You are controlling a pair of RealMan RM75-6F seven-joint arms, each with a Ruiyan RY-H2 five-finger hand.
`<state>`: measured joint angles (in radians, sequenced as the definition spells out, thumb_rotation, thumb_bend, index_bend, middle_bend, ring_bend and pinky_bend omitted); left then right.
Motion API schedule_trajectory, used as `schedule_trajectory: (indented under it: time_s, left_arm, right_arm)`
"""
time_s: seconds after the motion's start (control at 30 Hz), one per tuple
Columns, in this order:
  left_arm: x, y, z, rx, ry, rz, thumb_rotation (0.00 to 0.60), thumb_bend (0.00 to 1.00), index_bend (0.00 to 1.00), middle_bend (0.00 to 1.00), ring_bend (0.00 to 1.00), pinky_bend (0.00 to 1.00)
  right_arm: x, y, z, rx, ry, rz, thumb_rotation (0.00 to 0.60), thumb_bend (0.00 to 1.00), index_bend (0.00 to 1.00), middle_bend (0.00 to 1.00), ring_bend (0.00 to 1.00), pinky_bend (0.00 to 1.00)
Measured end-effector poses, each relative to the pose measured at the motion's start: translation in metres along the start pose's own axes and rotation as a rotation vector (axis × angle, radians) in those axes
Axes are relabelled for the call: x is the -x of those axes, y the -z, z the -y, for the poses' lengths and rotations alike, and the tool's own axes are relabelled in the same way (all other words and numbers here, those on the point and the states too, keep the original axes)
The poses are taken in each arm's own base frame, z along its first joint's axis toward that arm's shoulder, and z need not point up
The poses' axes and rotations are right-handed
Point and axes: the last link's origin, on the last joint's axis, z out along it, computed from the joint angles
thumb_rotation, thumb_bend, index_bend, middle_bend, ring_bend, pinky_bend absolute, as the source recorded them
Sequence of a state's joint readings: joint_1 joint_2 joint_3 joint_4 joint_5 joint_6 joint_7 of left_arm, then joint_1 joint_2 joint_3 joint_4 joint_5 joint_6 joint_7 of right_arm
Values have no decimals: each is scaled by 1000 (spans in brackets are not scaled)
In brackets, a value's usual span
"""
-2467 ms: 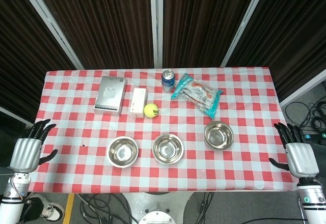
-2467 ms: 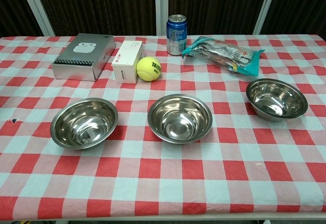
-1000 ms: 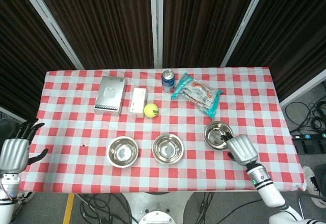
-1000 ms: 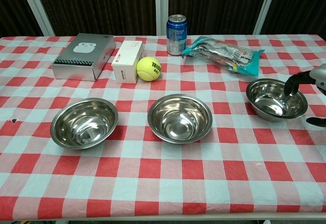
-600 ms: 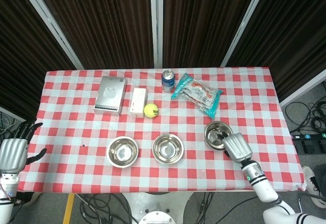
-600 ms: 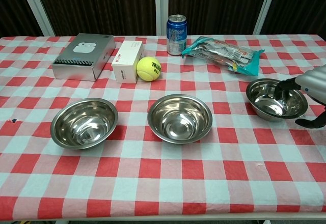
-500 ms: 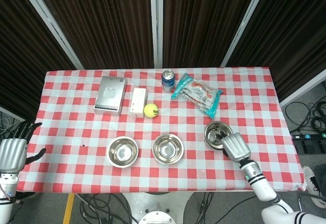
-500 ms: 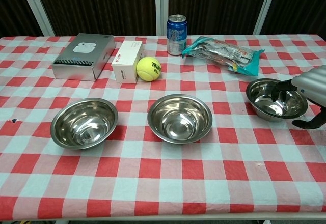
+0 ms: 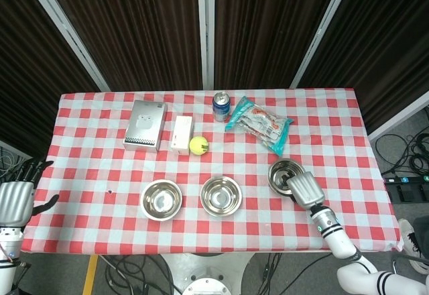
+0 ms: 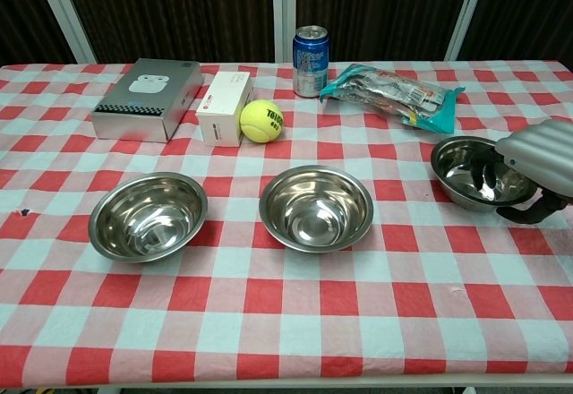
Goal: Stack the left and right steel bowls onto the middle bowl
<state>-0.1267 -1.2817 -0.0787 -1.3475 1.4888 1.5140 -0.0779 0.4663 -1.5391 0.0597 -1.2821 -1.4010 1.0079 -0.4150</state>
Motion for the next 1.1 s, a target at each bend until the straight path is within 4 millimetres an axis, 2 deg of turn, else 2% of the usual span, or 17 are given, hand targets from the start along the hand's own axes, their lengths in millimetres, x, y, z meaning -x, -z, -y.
schedule_trajectory:
  time_s: [0.47, 0.83, 1.1]
  left_arm:
    - [1, -2, -2, -2, 6, 1, 600, 206, 250, 241, 163, 322]
    - [1, -2, -1, -5, 13, 2, 600, 205, 250, 241, 163, 322]
    - [0, -2, -1, -6, 16, -2, 600, 205, 250, 240, 163, 322]
  right_arm:
    - [3, -4, 3, 2, 13, 11, 600, 377, 589, 533, 822, 799]
    - [2, -2, 2, 7, 16, -1, 600, 383, 637, 570, 829, 799]
    - [-11, -2, 4, -2, 20, -49, 600, 386, 644, 577, 836, 801]
